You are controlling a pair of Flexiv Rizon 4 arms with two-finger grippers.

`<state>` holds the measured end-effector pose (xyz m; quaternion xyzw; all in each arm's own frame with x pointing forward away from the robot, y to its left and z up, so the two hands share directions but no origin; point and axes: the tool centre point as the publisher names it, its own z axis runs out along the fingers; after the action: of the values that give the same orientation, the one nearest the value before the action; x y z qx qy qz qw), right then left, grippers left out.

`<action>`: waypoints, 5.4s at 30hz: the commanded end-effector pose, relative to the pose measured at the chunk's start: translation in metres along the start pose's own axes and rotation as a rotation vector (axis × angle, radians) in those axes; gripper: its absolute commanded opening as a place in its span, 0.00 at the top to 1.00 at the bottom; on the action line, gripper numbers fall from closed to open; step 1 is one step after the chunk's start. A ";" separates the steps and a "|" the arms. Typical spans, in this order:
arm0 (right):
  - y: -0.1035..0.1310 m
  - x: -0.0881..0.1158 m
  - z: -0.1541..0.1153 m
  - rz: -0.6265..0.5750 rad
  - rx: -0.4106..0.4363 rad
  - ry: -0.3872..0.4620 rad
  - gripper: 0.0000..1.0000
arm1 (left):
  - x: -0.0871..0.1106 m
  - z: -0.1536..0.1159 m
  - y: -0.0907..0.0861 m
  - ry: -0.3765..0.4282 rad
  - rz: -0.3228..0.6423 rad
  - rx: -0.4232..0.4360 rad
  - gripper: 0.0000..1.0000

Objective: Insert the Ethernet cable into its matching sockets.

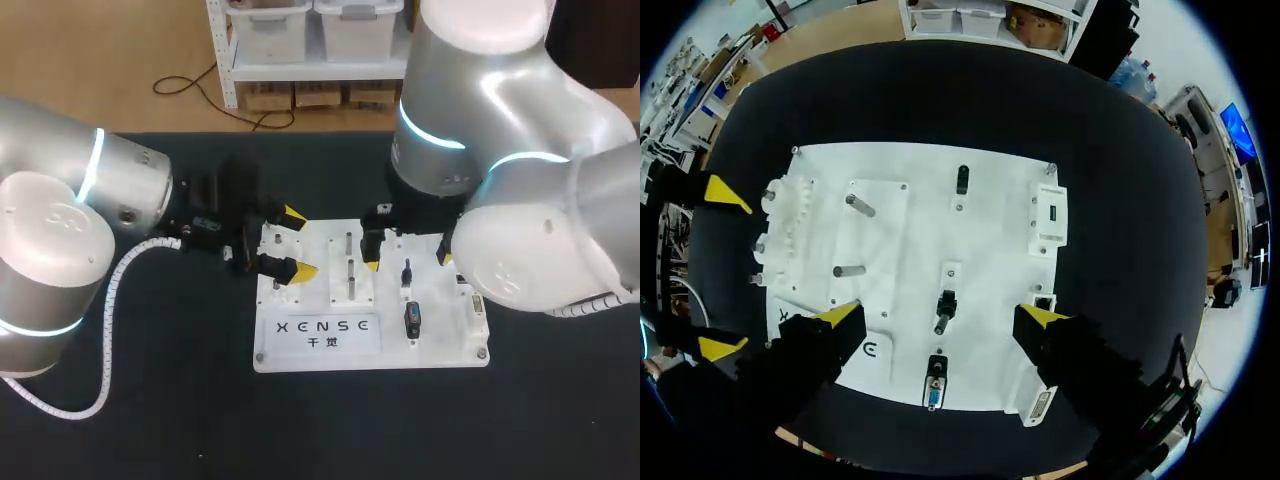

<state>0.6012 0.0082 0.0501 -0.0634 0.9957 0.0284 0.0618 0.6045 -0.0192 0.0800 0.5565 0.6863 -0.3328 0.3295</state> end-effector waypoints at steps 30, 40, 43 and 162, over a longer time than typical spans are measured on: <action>-0.003 -0.003 0.028 -0.043 0.021 0.060 1.00 | 0.001 0.001 0.000 -0.003 0.001 -0.002 0.00; -0.005 0.000 0.010 -0.038 0.027 0.065 1.00 | 0.001 0.001 0.000 -0.003 0.001 -0.002 0.00; -0.008 -0.001 -0.001 -0.035 0.029 0.058 1.00 | 0.001 0.001 0.000 -0.003 0.001 -0.002 0.00; -0.072 -0.001 0.026 -0.028 0.007 0.069 0.00 | 0.001 0.001 0.000 -0.003 0.001 -0.002 0.00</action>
<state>0.6157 -0.0605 0.0211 -0.0783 0.9963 0.0217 0.0270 0.6046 -0.0192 0.0800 0.5564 0.6863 -0.3329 0.3295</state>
